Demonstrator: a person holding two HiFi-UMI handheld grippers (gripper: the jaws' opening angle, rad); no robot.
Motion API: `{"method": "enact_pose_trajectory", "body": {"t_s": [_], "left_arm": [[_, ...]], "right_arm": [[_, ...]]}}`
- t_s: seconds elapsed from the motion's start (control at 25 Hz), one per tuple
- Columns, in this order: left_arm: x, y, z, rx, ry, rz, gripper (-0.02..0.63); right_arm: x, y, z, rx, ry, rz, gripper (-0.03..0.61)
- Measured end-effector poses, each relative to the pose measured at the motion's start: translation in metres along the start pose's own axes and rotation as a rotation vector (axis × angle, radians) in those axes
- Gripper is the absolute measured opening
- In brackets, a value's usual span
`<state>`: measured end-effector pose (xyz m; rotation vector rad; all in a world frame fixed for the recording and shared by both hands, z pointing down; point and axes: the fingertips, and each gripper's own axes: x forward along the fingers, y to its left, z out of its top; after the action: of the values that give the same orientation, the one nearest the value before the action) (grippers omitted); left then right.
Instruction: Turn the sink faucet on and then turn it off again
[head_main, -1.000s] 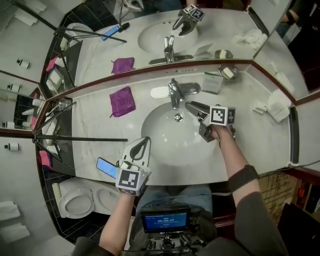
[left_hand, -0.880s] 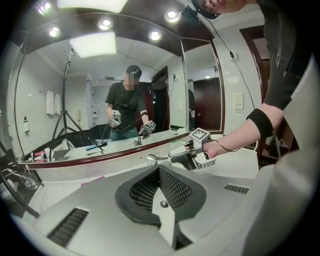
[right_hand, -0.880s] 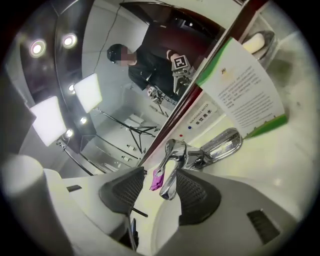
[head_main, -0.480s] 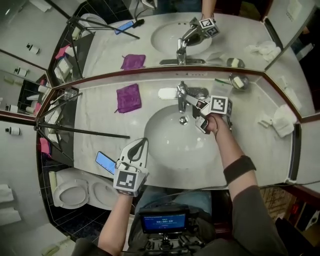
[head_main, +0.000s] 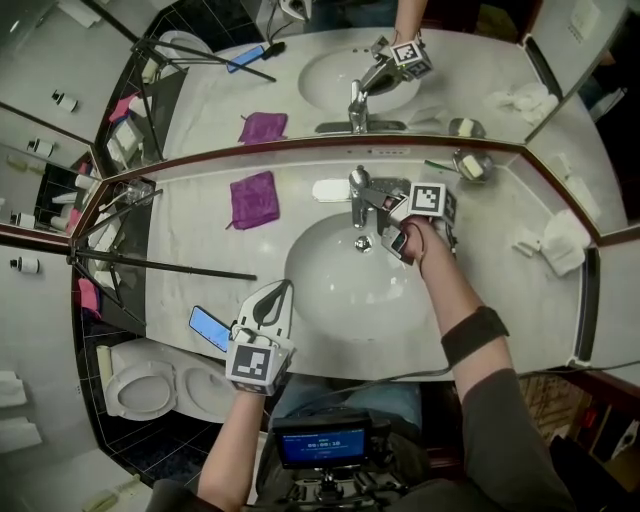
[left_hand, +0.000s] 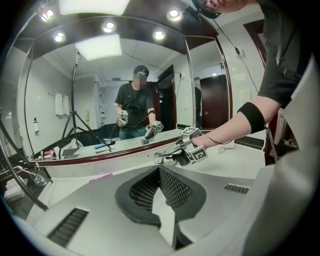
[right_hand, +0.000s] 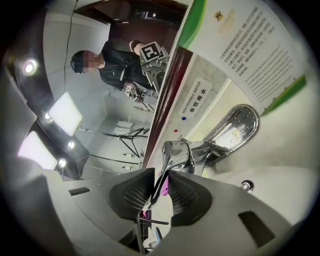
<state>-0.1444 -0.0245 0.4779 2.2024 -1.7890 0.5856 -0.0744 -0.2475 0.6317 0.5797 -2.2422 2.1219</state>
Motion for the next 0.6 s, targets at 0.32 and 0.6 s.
{"method": "enact_pose_trajectory", "body": {"t_s": [0.32,0.6], "left_arm": [[0.0,-0.004,-0.007,0.023,-0.004,-0.01,0.0],[-0.004,0.001,-0.011,0.026,0.003,-0.003,0.0]], "right_arm": [[-0.006,-0.006,0.003,0.015,-0.017,-0.179,0.066],[-0.009,-0.009,0.001,0.034,-0.059,-0.269,0.06]]}}
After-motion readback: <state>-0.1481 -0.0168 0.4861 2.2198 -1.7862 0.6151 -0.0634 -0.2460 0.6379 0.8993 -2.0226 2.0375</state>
